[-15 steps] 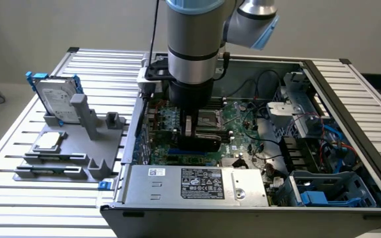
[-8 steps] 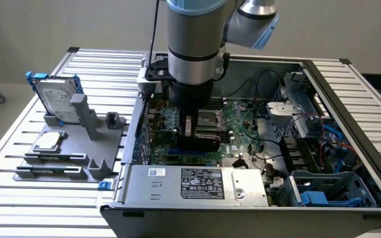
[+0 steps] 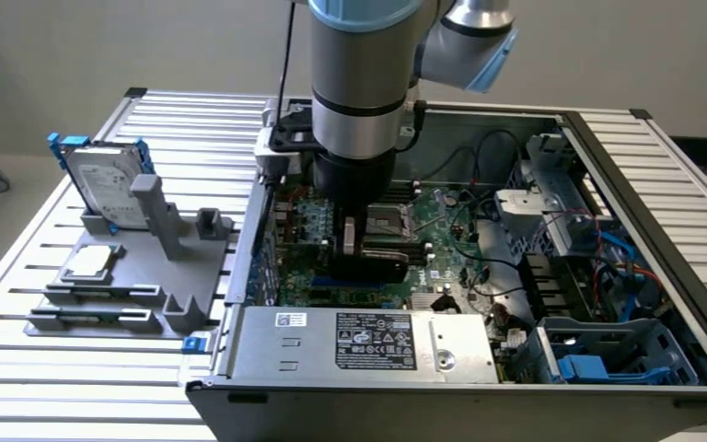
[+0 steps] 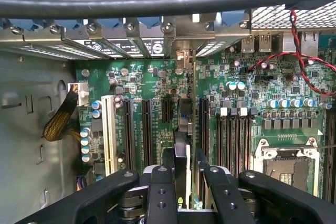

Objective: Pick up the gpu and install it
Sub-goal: 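Insert the gpu into the slot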

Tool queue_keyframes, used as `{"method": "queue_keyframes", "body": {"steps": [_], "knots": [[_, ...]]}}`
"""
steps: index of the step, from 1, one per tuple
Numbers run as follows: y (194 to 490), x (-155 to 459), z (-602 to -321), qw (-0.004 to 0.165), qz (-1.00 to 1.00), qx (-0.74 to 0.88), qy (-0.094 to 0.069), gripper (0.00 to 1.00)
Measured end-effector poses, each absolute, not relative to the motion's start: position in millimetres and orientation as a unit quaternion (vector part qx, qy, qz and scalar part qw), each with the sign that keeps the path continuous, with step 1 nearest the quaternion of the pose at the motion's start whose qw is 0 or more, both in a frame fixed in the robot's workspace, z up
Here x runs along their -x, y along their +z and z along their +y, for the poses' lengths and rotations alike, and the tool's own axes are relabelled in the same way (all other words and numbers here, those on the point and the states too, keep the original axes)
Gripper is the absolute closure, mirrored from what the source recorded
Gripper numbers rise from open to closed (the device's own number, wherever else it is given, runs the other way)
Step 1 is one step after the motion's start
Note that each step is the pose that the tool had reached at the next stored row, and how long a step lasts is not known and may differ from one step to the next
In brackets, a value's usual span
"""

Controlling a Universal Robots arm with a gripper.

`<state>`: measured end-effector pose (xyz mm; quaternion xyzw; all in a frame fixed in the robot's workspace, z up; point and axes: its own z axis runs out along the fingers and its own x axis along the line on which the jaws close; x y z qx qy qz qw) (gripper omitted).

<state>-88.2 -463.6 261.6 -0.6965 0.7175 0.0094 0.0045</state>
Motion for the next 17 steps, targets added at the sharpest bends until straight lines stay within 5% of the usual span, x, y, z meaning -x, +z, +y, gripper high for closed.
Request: {"method": "queue_keyframes", "body": {"steps": [17], "knots": [[259.4, 88.3, -463.6, -0.004, 0.709, 0.705, 0.018, 0.74]]}}
